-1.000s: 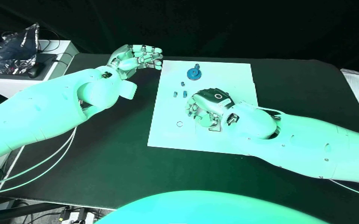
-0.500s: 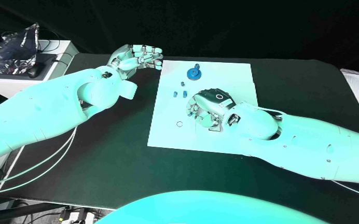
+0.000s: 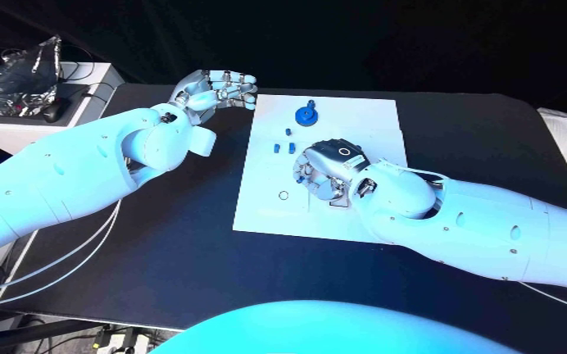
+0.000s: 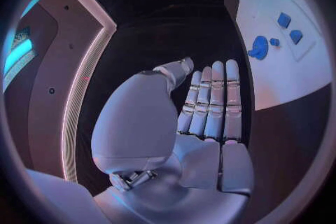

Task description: Assemble the parts on the task board

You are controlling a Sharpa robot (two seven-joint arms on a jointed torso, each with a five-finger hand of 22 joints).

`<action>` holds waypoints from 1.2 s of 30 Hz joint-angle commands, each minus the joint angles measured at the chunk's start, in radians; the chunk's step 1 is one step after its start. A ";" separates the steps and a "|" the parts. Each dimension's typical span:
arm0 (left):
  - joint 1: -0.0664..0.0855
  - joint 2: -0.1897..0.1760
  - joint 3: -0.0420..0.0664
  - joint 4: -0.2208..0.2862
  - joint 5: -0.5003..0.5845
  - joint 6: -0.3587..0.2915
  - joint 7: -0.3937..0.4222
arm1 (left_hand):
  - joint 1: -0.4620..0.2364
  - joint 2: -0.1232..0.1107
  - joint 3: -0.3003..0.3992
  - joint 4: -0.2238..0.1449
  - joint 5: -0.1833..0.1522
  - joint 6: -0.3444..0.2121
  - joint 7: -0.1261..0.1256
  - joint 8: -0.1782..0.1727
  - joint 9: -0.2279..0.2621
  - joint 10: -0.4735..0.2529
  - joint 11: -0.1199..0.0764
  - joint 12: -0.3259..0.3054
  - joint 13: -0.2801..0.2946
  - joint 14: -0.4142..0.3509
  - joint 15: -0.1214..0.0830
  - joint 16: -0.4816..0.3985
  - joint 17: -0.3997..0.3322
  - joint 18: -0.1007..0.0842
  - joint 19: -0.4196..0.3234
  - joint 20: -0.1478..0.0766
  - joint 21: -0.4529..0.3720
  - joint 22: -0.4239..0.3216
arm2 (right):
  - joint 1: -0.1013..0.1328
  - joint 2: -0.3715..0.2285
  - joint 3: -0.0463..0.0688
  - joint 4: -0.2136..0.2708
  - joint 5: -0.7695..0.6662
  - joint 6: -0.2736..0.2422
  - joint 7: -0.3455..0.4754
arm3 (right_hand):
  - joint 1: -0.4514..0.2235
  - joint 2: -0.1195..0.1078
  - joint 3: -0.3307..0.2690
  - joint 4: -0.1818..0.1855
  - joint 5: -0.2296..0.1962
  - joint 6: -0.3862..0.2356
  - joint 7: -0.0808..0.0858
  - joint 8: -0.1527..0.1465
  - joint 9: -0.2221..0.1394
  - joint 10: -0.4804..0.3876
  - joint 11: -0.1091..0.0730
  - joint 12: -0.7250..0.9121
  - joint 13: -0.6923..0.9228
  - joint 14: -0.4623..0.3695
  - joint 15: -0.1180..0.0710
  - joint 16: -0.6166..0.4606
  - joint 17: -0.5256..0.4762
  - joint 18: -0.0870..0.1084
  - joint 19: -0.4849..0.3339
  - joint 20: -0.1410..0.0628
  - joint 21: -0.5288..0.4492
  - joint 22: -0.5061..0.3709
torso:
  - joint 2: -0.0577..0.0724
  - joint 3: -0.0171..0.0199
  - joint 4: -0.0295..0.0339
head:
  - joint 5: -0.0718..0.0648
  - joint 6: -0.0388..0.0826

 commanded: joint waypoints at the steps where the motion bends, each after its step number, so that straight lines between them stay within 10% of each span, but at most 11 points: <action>1: 0.000 0.001 0.001 0.003 0.001 0.016 0.005 | 0.007 0.002 -0.005 0.000 0.000 -0.002 0.005 0.000 -0.002 -0.003 0.000 -0.006 -0.001 0.003 0.002 -0.006 0.001 0.002 0.001 0.008 -0.004 -0.002 | -0.001 0.006 0.000 -0.006 -0.011 0.044 -0.007 | -0.008 0.007 0.006 -0.001 0.002 0.002 0.005 0.007 0.003 0.005 -0.008 -0.002 0.002 0.048 -0.008 0.004 -0.001 -0.001 0.030 -0.007 0.002 0.107 | 0.000 -0.0001 0.0004 | 0.000 -0.002; 16: 0.000 -0.002 0.001 0.005 0.001 0.017 0.003 | 0.007 0.002 -0.006 0.000 0.000 -0.002 0.005 -0.001 -0.002 -0.005 0.001 -0.007 -0.001 0.003 0.003 -0.009 0.003 0.002 0.001 0.008 -0.006 -0.002 | -0.001 0.026 -0.001 -0.025 -0.010 0.093 -0.014 | -0.019 0.004 0.008 -0.006 -0.004 -0.011 0.009 0.006 0.008 -0.004 -0.004 -0.013 0.003 0.047 -0.005 0.002 -0.005 0.000 0.028 -0.006 -0.004 0.106 | -0.001 0.0008 -0.0001 | 0.002 -0.005; 27: 0.000 -0.003 0.001 0.005 0.001 0.017 0.002 | 0.007 0.002 -0.006 0.001 0.000 -0.002 0.005 -0.001 -0.003 -0.005 0.001 -0.007 -0.001 0.003 0.003 -0.011 0.004 0.002 0.001 0.008 -0.007 -0.003 | -0.001 0.019 -0.001 -0.028 -0.011 0.052 -0.031 | -0.069 -0.070 -0.011 -0.011 -0.016 -0.148 0.009 -0.075 -0.017 -0.112 0.028 -0.064 -0.009 0.042 0.021 -0.004 -0.021 0.006 0.017 0.014 -0.045 0.091 | 0.000 0.0017 -0.0004 | 0.003 -0.002; 36: 0.000 -0.003 0.001 0.005 0.001 0.018 0.001 | 0.007 0.002 -0.006 0.001 0.000 -0.002 0.005 -0.001 -0.003 -0.005 0.001 -0.007 -0.001 0.003 0.003 -0.011 0.004 0.002 0.001 0.008 -0.007 -0.003 | -0.001 0.017 -0.001 -0.027 -0.013 0.046 -0.041 | -0.068 -0.084 -0.029 -0.020 -0.032 -0.181 -0.002 -0.095 -0.025 -0.149 0.037 -0.057 -0.017 0.038 0.029 -0.012 -0.037 0.012 0.009 0.022 -0.080 0.075 | 0.000 0.0019 -0.0006 | 0.002 -0.001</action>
